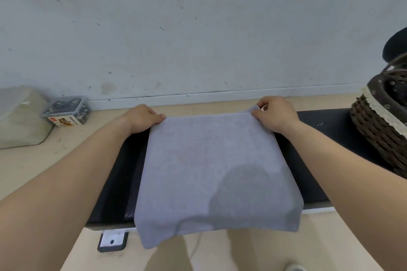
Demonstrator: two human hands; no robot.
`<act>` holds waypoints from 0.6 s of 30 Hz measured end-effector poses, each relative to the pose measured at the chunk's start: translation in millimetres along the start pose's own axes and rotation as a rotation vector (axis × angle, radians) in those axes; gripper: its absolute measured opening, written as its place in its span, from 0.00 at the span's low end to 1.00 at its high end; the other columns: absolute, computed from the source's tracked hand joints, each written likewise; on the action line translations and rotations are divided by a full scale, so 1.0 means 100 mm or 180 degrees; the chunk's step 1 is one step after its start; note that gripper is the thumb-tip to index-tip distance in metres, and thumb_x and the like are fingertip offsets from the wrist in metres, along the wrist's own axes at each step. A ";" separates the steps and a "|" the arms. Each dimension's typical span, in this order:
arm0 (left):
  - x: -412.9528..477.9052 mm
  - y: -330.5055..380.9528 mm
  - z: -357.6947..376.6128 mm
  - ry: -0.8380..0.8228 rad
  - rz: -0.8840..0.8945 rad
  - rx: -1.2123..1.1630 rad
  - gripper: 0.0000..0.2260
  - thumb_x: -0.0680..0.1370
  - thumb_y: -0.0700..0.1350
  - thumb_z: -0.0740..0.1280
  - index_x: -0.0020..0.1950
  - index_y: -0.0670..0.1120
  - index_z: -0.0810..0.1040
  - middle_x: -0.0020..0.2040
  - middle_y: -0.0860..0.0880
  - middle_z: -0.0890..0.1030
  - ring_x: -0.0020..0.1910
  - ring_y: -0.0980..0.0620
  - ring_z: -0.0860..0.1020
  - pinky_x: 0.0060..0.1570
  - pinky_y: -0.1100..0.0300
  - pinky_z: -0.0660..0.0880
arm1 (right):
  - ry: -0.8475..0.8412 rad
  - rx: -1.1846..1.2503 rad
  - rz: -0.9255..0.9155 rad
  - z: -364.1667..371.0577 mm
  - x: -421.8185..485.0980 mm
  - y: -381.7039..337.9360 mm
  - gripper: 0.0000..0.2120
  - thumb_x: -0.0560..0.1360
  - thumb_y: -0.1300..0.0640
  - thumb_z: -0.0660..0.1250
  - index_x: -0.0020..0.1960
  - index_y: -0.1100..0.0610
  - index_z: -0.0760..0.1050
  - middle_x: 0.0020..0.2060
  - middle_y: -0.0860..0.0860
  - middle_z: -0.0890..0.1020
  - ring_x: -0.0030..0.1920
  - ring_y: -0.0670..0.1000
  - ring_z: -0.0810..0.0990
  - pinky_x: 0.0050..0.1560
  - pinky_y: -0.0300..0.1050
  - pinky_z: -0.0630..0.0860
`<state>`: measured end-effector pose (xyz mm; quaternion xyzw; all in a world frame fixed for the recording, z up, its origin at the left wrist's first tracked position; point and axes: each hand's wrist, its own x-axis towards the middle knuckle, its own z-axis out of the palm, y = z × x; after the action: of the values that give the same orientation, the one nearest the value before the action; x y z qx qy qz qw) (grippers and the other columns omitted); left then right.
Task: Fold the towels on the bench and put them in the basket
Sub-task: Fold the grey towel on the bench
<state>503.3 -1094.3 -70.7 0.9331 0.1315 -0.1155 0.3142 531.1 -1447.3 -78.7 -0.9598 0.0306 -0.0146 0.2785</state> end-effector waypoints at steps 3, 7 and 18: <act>0.02 0.05 -0.04 0.0156 0.0261 -0.0518 0.08 0.76 0.49 0.74 0.42 0.45 0.83 0.45 0.49 0.83 0.48 0.51 0.79 0.49 0.60 0.70 | -0.0172 0.0257 -0.0085 -0.04 0.07 0.02 0.06 0.76 0.51 0.68 0.42 0.51 0.78 0.37 0.46 0.79 0.43 0.51 0.78 0.42 0.44 0.72; 0.02 0.09 -0.15 0.0554 0.0387 -0.0836 0.09 0.73 0.45 0.77 0.45 0.41 0.81 0.41 0.48 0.81 0.41 0.53 0.77 0.40 0.67 0.70 | -0.0190 0.0464 -0.0183 -0.17 0.17 0.03 0.05 0.76 0.54 0.70 0.44 0.55 0.79 0.34 0.47 0.78 0.35 0.47 0.74 0.34 0.40 0.67; -0.32 0.41 -0.65 0.1191 0.0730 -0.1788 0.06 0.78 0.43 0.71 0.49 0.43 0.76 0.46 0.44 0.81 0.37 0.48 0.83 0.38 0.58 0.78 | -0.0010 0.2103 -0.0324 -0.74 0.11 -0.50 0.02 0.78 0.65 0.68 0.50 0.64 0.78 0.37 0.56 0.79 0.36 0.51 0.80 0.42 0.46 0.82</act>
<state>495.2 -1091.1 11.6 0.8240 0.1079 0.1341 0.5399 540.9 -1445.3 11.3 -0.8180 -0.0242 -0.0361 0.5736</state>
